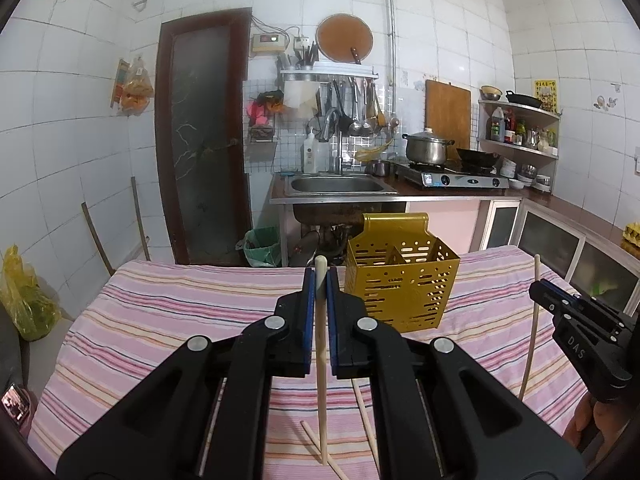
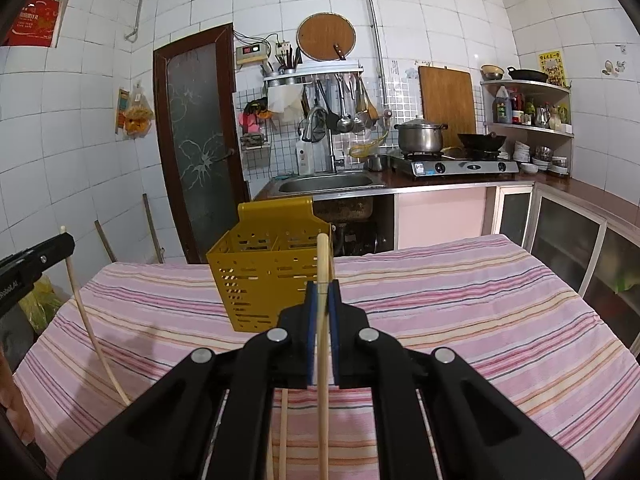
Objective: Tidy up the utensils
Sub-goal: 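Carry the left tool's chopstick into the yellow holder while the right tool inserts its chopstick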
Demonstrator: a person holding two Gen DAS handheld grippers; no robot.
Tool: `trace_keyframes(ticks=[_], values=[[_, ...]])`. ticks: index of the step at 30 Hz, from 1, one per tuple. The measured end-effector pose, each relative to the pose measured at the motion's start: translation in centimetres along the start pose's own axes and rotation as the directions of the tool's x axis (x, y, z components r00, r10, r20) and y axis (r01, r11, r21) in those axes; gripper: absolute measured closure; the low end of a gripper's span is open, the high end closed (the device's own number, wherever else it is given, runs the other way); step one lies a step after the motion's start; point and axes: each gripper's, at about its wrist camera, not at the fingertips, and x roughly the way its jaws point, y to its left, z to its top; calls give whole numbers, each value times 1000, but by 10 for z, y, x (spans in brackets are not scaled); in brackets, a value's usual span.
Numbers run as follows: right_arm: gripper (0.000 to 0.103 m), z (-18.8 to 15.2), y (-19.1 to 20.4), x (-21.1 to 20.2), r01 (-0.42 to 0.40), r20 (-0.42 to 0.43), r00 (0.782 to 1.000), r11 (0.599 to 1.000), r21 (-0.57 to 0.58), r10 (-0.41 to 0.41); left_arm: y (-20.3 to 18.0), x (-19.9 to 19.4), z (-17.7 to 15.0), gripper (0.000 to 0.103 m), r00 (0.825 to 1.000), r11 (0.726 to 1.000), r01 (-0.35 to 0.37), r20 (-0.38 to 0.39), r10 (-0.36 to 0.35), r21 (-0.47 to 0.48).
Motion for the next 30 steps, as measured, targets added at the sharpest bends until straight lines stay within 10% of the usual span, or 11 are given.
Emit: trace_keyframes(ticks=[16,30], values=[[97,36,-3,-8,-24,101,995,1000,15,22,-4,0,28,99,999,1000,21,42,-20,-21],[97,145,5,32,-51,297,954,998,45,35,-32,41,143,99,978,996,64,204,-51,-59]])
